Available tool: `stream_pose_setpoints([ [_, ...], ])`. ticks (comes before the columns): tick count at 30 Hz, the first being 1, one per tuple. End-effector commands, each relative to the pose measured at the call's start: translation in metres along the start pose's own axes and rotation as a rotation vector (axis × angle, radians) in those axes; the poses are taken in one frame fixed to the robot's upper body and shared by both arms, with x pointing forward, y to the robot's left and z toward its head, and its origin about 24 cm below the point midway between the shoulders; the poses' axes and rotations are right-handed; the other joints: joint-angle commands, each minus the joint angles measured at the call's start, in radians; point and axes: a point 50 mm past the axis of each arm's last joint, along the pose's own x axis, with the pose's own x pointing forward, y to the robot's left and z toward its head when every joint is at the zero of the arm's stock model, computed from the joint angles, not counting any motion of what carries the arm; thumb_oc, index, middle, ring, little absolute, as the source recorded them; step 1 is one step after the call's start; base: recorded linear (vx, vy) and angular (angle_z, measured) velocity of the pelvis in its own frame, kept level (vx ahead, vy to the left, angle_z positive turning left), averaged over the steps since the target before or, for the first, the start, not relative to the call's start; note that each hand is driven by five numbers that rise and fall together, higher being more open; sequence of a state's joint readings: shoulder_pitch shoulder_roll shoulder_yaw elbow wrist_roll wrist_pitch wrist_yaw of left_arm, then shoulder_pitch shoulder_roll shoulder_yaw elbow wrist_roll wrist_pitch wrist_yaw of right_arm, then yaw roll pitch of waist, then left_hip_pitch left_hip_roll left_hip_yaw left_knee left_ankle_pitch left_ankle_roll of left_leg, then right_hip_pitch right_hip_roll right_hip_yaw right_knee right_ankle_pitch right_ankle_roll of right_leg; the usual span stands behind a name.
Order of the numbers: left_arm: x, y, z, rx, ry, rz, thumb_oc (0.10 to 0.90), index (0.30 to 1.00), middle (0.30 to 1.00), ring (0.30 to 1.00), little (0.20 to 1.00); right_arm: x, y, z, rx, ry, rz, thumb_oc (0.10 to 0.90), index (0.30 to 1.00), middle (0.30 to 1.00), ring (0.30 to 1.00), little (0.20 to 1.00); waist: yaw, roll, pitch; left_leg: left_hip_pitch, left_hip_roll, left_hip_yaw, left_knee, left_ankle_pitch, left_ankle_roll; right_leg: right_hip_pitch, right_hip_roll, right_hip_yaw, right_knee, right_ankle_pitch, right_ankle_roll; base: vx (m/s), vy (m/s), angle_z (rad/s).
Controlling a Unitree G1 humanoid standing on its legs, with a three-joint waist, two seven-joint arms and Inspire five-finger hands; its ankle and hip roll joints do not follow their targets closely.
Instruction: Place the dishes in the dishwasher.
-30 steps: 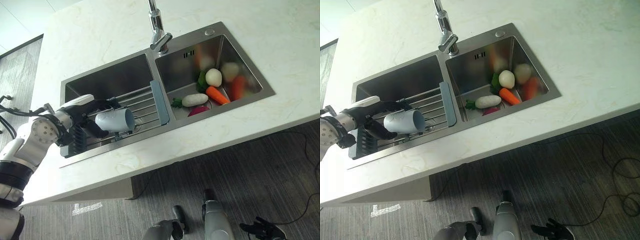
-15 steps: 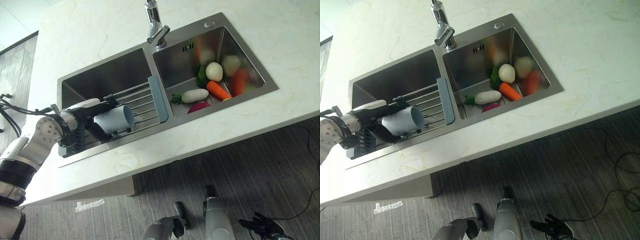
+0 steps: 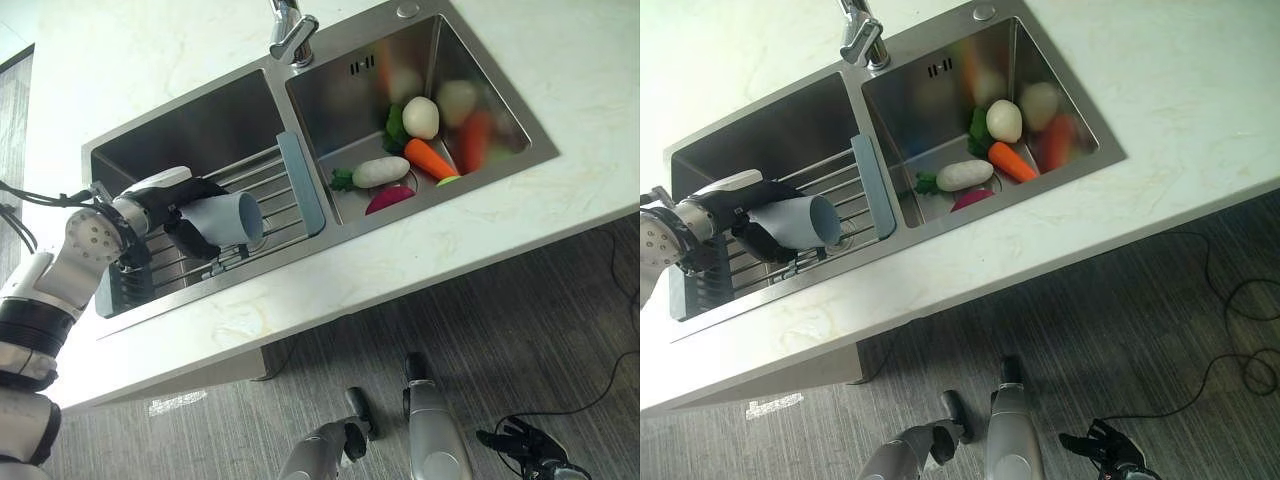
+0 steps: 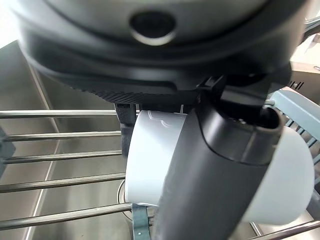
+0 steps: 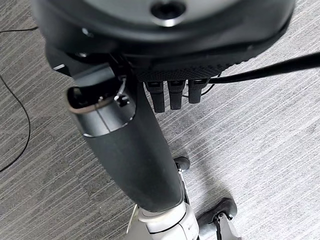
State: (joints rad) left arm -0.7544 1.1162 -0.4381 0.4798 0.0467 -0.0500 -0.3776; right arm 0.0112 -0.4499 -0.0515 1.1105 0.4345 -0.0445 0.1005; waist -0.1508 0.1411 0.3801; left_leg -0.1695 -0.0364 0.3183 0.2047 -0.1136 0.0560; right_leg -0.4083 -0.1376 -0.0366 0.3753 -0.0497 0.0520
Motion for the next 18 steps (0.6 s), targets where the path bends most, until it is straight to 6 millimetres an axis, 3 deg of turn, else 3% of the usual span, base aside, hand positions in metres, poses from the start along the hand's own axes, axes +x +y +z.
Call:
stream_pose_setpoints([
  [1, -0.007, 0.021, -0.005, 0.006, 0.023, 0.092, 0.400, 0.300, 0.300, 0.300, 0.300, -0.006, -0.014, -0.010, -0.025, 0.009, -0.027, 0.800, 0.900, 0.900, 0.900, 0.900, -0.011, -0.031, -0.057, -0.078, 0.037, -0.113, 0.095, -0.101, -0.074, 0.079, -0.098, -0.014, -0.075, -0.054, 0.154, 0.00, 0.000, 0.00],
  [10, -0.007, 0.020, -0.005, -0.071, -0.004, 0.140, 0.400, 0.300, 0.300, 0.300, 0.300, -0.005, -0.009, -0.011, -0.022, 0.013, -0.020, 0.800, 0.900, 0.900, 0.900, 0.900, -0.002, -0.033, -0.069, -0.067, 0.040, -0.111, 0.095, -0.103, -0.074, 0.096, -0.101, -0.029, -0.075, -0.060, 0.152, 0.00, 0.000, 0.00],
  [18, -0.018, 0.033, 0.006, -0.117, -0.109, 0.283, 0.400, 0.300, 0.300, 0.300, 0.300, -0.008, -0.008, -0.029, -0.010, 0.062, -0.029, 0.800, 0.900, 0.900, 0.900, 0.900, 0.020, -0.032, -0.119, -0.015, 0.052, -0.106, 0.095, -0.118, -0.077, 0.162, -0.109, -0.073, -0.075, -0.087, 0.152, 0.03, -0.006, 0.08],
])
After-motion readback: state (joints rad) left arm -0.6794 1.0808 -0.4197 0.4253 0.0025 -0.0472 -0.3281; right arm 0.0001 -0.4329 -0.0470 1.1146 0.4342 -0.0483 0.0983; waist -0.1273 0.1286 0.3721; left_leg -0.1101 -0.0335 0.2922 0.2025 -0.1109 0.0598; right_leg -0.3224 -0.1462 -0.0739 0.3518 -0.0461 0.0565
